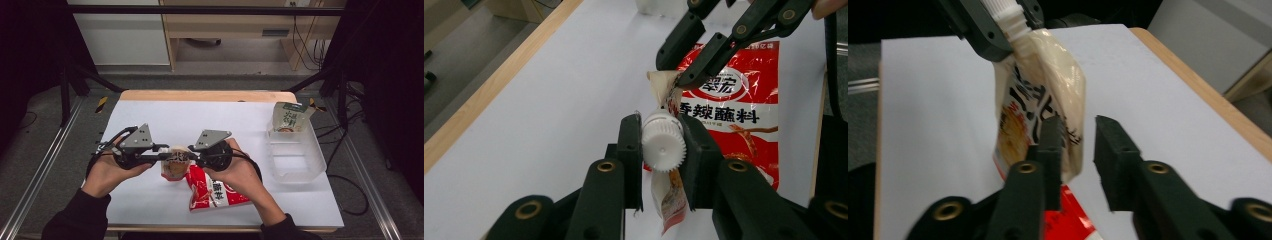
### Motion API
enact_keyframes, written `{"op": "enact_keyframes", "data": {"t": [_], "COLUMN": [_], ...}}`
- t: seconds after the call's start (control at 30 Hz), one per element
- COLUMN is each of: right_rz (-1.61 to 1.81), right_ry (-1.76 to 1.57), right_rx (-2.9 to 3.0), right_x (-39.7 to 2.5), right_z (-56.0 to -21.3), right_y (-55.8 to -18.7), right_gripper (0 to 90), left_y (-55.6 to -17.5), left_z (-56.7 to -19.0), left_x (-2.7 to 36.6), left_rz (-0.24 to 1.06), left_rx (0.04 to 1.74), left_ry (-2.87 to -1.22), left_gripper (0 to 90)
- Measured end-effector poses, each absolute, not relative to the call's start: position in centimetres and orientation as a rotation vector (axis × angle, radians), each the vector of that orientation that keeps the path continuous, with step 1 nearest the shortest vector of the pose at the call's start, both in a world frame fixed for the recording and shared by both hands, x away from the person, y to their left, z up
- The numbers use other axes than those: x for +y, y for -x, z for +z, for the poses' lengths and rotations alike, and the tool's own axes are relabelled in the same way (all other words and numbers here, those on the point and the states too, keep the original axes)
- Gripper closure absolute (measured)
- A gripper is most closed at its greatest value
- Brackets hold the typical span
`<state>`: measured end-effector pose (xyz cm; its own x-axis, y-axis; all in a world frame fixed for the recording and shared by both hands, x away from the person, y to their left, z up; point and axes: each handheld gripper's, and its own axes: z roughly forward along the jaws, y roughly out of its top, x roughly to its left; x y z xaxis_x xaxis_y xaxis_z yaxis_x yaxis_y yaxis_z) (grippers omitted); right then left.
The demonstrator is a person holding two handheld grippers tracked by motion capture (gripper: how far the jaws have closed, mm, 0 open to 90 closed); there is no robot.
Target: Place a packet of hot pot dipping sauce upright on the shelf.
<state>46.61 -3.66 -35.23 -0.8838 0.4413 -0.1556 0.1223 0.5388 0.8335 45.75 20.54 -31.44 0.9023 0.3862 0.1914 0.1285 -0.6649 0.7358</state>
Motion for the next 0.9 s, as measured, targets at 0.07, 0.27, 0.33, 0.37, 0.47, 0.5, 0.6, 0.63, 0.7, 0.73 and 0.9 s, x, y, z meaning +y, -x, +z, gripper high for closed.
{"op": "enact_keyframes", "data": {"t": [0.07, 0.27, 0.33, 0.37, 0.47, 0.5, 0.6, 0.63, 0.7, 0.73, 0.9], "right_rz": [1.232, 1.107, 1.074, 1.049, 0.993, 0.980, 0.948, 0.935, 0.907, 0.898, 0.846], "right_ry": [-0.444, -0.371, -0.349, -0.327, -0.283, -0.282, -0.251, -0.251, -0.228, -0.225, -0.184], "right_rx": [2.432, 2.463, 2.486, 2.500, 2.533, 2.552, 2.589, 2.596, 2.630, 2.640, 2.696], "right_x": [-3.8, -3.7, -3.6, -3.4, -3.1, -2.9, -2.4, -2.2, -2.0, -1.8, -1.2], "right_z": [-34.7, -33.3, -32.9, -32.6, -32.2, -32.1, -31.9, -31.8, -31.5, -31.4, -31.0], "right_y": [-46.7, -47.1, -47.3, -47.4, -47.7, -47.8, -48.1, -48.2, -48.5, -48.5, -48.9], "right_gripper": [64.5, 46.6, 41.5, 39.0, 33.5, 31.8, 27.8, 26.6, 23.7, 24.2, 38.1], "left_y": [-45.8, -45.8, -45.8, -45.8, -45.8, -45.8, -45.8, -45.8, -45.8, -45.8, -45.7], "left_z": [-31.1, -30.6, -30.5, -30.4, -30.4, -30.5, -30.5, -30.5, -30.6, -30.6, -30.6], "left_x": [20.6, 20.6, 20.5, 20.5, 20.4, 20.3, 20.1, 20.0, 19.9, 19.9, 19.7], "left_rz": [0.434, 0.439, 0.439, 0.437, 0.435, 0.432, 0.428, 0.425, 0.422, 0.421, 0.419], "left_rx": [0.362, 0.341, 0.332, 0.331, 0.327, 0.325, 0.312, 0.310, 0.308, 0.307, 0.294], "left_ry": [-2.288, -2.291, -2.296, -2.295, -2.291, -2.291, -2.298, -2.299, -2.299, -2.299, -2.302], "left_gripper": [73.7, 73.7, 73.7, 73.7, 73.6, 73.7, 73.7, 73.7, 73.6, 73.7, 73.6]}}
